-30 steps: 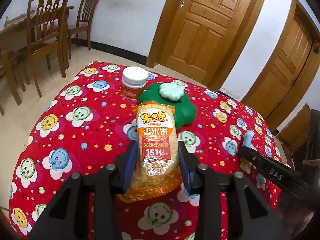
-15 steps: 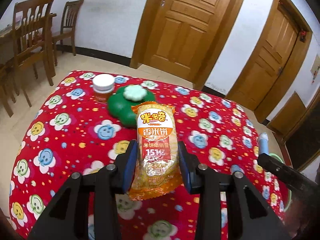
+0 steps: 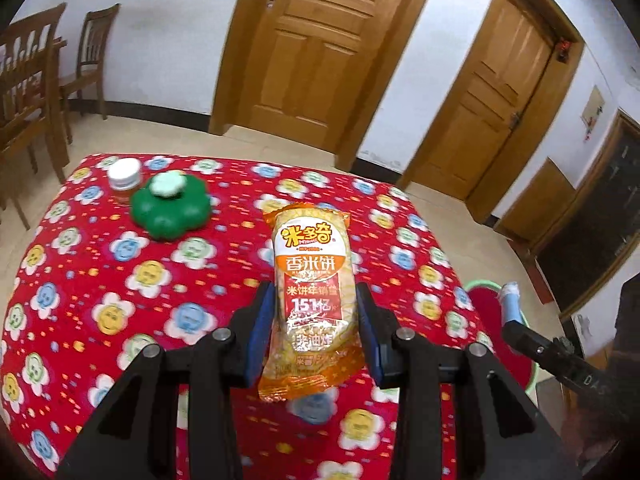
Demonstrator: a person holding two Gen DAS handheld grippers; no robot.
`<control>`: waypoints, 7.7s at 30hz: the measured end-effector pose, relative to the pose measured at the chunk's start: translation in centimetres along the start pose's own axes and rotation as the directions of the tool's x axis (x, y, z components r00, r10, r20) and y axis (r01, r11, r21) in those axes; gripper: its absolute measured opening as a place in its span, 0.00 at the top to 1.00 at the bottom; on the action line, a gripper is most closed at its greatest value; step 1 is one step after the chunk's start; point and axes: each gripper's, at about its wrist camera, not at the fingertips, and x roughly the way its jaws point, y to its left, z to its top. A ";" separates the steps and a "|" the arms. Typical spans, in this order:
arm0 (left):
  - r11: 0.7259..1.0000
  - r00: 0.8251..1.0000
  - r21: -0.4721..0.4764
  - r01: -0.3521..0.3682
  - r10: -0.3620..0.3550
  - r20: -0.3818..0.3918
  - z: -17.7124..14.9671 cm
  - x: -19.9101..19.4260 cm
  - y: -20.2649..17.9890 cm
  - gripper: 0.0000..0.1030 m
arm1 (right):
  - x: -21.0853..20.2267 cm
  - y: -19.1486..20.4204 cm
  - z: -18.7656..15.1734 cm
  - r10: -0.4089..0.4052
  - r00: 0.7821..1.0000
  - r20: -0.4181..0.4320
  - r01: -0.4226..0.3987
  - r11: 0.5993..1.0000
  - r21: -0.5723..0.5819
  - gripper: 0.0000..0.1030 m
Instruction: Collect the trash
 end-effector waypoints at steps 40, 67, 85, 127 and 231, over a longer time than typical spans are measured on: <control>0.949 0.955 0.234 0.213 -0.152 -0.255 -5.1 7.0 -18.2 0.61 | -5.9 -19.6 -3.6 -0.196 0.980 0.025 0.177 0.930 0.323 0.84; 0.915 0.928 0.290 0.281 -0.183 -0.324 -6.6 9.5 -23.5 0.58 | -8.9 -21.6 -4.3 -0.280 0.957 0.077 0.237 0.906 0.351 0.73; 0.980 0.984 0.170 0.099 -0.072 -0.161 -5.0 1.7 -14.9 0.53 | -10.1 -12.2 -3.9 -0.216 0.969 0.121 0.194 0.966 0.170 0.36; 0.958 0.950 -0.011 -0.287 0.286 0.126 -8.8 -12.7 -3.1 0.51 | -10.1 2.9 -8.7 -0.120 0.970 0.212 0.157 0.973 -0.168 0.24; 0.958 0.949 -0.014 -0.286 0.286 0.130 -8.8 -12.8 -2.9 0.51 | -10.1 2.8 -8.9 -0.117 0.972 0.204 0.152 0.975 -0.163 0.24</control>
